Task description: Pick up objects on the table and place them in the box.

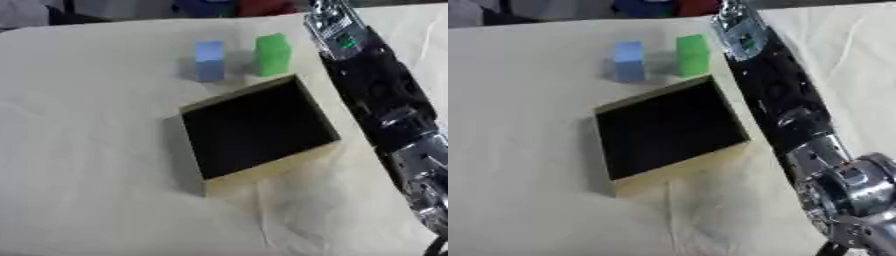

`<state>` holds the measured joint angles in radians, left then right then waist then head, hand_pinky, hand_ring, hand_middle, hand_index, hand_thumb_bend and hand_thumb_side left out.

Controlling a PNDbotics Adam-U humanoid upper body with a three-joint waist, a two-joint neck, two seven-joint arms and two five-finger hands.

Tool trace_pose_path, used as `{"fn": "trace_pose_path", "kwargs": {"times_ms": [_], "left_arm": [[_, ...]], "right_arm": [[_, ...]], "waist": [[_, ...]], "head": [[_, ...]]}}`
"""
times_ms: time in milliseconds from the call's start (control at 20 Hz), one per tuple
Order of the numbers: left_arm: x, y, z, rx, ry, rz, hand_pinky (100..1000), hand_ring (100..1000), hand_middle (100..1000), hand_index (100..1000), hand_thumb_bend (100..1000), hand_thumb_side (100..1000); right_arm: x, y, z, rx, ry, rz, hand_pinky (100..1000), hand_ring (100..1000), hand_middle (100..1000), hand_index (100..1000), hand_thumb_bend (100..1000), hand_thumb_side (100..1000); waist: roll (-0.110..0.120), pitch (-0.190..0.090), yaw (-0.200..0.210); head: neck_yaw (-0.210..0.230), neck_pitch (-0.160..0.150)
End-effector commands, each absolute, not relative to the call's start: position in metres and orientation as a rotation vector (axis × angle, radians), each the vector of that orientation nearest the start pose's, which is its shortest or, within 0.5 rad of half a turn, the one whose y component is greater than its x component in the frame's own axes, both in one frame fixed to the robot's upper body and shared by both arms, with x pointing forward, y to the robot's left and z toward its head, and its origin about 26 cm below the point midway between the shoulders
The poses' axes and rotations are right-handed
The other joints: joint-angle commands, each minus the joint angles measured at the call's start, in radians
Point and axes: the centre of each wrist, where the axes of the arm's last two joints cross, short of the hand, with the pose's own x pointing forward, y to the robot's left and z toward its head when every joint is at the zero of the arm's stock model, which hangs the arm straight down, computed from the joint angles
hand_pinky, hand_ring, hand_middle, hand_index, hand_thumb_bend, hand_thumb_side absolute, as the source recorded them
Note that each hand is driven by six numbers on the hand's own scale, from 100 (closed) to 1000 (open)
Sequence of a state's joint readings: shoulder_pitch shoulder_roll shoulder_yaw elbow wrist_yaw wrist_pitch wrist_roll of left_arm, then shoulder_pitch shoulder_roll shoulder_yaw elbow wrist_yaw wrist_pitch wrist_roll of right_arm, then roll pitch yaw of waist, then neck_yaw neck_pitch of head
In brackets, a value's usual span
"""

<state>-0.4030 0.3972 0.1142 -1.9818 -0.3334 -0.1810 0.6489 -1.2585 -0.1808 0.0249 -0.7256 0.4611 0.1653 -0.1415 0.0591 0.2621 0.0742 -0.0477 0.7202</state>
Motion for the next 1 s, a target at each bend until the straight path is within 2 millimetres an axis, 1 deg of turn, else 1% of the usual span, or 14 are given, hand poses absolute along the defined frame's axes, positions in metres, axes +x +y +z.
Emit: {"fn": "trace_pose_path", "kwargs": {"times_ms": [50,150,350,550,800,950,1000], "left_arm": [[0.304,0.288,0.253,-1.077,3.225,-0.269,773,675,719,886,251,740],[0.304,0.288,0.252,-1.076,3.227,-0.267,773,675,719,886,252,740],[0.304,0.288,0.252,-1.074,3.229,-0.263,773,675,720,886,253,739],[0.304,0.288,0.252,-1.074,3.230,-0.261,773,675,720,885,251,740],[0.304,0.288,0.252,-1.073,3.231,-0.261,773,675,720,885,249,740],[0.304,0.288,0.252,-1.072,3.234,-0.258,773,675,720,885,248,740],[0.304,0.288,0.252,-1.072,3.234,-0.258,773,675,720,885,248,740]], "right_arm": [[0.511,-0.154,0.281,-0.693,-1.808,0.635,912,856,806,1000,100,1000],[0.512,-0.155,0.279,-0.682,-1.773,0.654,914,857,806,1000,100,1000],[0.517,-0.156,0.267,-0.641,-1.675,0.653,917,857,805,1000,100,1000],[0.519,-0.157,0.259,-0.640,-1.626,0.682,917,870,814,1000,100,1000],[0.519,-0.159,0.261,-0.678,-1.629,0.800,923,905,840,1000,100,1000],[0.520,-0.160,0.263,-0.704,-1.629,0.869,925,918,853,1000,183,1000],[0.520,-0.160,0.264,-0.713,-1.626,0.890,926,925,861,1000,224,1000]], "waist": [[0.001,-0.025,-0.001],[0.001,-0.027,-0.001],[0.002,-0.031,0.000],[0.003,-0.032,0.002],[0.003,-0.031,0.000],[0.004,-0.031,-0.002],[0.004,-0.031,-0.002]], "head": [[0.001,-0.002],[0.001,-0.001],[-0.001,0.000],[0.000,0.002],[0.002,0.003],[0.002,0.004],[0.002,0.004]]}}
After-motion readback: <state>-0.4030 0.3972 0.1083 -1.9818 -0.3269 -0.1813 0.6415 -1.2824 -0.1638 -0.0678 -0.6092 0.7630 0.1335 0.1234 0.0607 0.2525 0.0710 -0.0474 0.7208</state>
